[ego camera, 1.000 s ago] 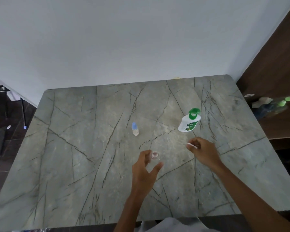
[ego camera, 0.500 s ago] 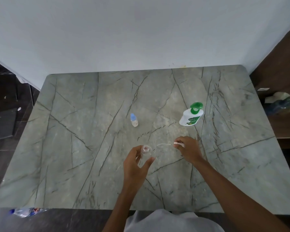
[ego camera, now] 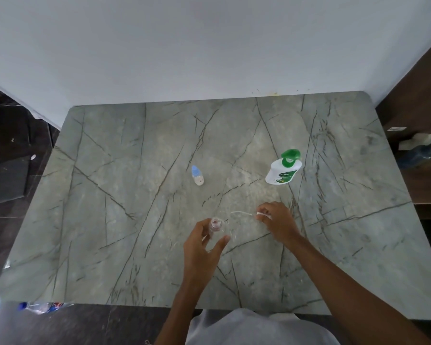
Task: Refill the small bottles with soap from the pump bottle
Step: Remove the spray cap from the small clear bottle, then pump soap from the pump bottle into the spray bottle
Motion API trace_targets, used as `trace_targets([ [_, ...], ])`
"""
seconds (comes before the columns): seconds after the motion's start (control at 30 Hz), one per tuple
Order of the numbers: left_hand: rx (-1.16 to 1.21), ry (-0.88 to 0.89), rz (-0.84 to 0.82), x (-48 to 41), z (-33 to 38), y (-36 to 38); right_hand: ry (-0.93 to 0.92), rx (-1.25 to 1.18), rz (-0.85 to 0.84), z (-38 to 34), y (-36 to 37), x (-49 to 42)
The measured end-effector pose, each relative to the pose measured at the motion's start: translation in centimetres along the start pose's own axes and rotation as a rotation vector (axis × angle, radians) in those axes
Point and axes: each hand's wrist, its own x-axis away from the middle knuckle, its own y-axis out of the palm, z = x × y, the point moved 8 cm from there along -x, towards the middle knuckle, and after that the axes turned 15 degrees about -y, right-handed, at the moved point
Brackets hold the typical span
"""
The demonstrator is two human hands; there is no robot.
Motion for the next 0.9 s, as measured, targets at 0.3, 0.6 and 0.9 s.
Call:
trace_targets([
  [0.3, -0.019, 0.037, -0.003, 0.5, 0.0, 0.3, 0.035, -0.006, 0.111, 0.5, -3.4, 1.6],
  [0.6, -0.007, -0.021, -0.001, 1.1, -0.9, 0.8, 0.066, 0.053, 0.505, 0.9, -12.6, 1.6],
  [0.9, 0.020, -0.047, -0.014, 2.4, -1.4, 1.5, -0.016, 0.020, 0.114, 0.1, -5.2, 3.4],
])
